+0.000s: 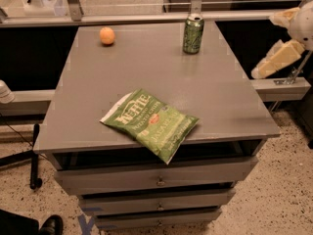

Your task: Knock green can over

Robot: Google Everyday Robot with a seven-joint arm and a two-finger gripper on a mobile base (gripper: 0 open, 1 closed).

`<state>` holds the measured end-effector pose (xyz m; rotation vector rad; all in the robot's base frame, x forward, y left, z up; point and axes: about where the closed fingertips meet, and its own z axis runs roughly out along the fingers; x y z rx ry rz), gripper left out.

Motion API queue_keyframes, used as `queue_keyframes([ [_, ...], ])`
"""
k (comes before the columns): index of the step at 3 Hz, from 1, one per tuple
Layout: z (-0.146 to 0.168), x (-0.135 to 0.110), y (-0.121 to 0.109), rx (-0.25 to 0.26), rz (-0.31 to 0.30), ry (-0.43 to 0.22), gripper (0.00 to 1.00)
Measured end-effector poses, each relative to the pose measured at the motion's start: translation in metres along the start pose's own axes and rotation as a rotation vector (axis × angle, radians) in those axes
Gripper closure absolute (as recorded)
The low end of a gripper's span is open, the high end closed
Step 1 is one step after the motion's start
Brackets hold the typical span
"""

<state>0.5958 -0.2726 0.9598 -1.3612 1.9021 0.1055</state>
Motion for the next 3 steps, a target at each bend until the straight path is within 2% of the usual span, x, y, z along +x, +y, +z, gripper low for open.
queue_keyframes([
  [1, 0.045, -0.009, -0.047, 0.008, 0.062, -0.194, 0.00],
  [2, 0.096, -0.030, -0.072, -0.021, 0.090, -0.341, 0.00],
  [3, 0.139, -0.045, -0.092, -0.023, 0.117, -0.402, 0.00],
])
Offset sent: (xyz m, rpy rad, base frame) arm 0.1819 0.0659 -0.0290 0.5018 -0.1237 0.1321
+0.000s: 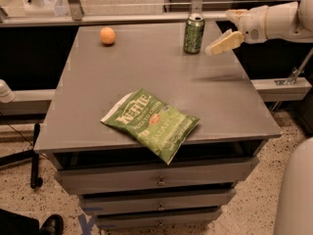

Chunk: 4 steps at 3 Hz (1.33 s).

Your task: Knock green can over

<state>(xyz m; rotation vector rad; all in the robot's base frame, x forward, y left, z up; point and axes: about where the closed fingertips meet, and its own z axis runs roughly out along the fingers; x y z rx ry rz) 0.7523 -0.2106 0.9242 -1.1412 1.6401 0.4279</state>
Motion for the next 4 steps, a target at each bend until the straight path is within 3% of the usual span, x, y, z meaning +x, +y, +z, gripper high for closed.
queue_keyframes([
  [2, 0.063, 0.013, -0.034, 0.068, 0.095, -0.036, 0.00],
  [3, 0.080, 0.022, -0.035, 0.066, 0.166, -0.046, 0.00],
  [4, 0.088, 0.025, -0.022, 0.013, 0.237, -0.069, 0.00],
])
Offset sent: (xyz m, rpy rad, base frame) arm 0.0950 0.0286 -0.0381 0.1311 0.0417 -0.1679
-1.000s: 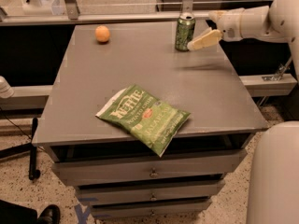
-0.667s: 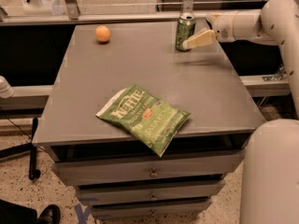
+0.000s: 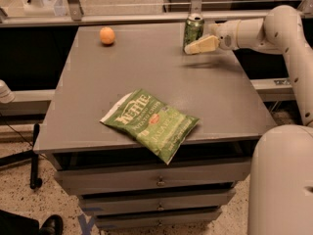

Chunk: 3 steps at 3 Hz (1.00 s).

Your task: Knock green can over

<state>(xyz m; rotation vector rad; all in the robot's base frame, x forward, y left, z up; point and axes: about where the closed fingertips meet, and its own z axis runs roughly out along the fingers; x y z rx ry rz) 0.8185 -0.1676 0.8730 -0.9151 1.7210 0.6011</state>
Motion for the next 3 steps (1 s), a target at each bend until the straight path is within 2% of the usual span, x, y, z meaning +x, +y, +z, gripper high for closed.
queue_keyframes([
  [1, 0.007, -0.007, 0.022, -0.090, 0.034, -0.033, 0.00],
  [2, 0.012, -0.020, 0.043, -0.169, 0.033, -0.065, 0.00],
  [3, 0.013, -0.029, 0.050, -0.166, 0.005, -0.069, 0.15],
])
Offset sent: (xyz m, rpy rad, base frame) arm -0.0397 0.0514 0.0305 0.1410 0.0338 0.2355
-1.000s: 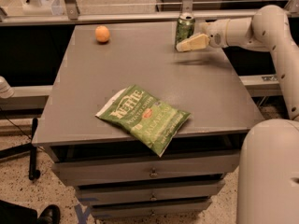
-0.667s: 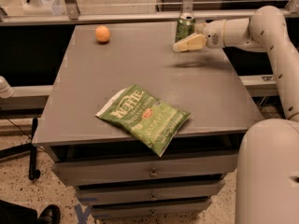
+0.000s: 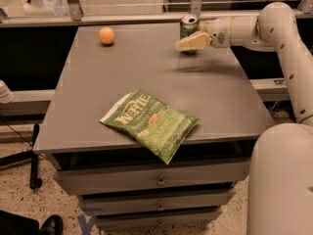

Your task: Knock green can over

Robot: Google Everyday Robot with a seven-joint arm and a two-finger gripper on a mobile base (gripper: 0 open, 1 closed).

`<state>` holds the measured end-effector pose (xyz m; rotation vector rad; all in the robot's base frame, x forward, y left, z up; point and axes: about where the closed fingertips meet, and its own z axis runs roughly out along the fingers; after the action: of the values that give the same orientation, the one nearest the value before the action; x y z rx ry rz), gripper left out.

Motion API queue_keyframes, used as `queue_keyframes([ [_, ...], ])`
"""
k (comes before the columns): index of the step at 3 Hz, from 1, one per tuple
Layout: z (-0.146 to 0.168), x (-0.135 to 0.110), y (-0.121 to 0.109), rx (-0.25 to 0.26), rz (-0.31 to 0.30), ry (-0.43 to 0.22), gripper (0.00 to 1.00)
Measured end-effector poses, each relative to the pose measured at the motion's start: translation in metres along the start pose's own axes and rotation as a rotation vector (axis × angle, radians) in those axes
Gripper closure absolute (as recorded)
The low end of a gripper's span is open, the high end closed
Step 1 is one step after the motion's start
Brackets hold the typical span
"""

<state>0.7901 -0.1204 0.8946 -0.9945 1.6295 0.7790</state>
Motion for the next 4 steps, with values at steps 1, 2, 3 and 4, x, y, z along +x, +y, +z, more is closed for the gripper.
queue_keyframes([
  [1, 0.000, -0.002, -0.007, 0.079, -0.038, 0.018, 0.39],
  [2, -0.007, 0.005, -0.019, 0.165, -0.037, 0.033, 0.62],
  [3, -0.022, -0.005, -0.018, 0.198, -0.091, 0.072, 0.84],
  [4, -0.037, -0.028, 0.003, 0.151, -0.220, 0.199, 1.00],
])
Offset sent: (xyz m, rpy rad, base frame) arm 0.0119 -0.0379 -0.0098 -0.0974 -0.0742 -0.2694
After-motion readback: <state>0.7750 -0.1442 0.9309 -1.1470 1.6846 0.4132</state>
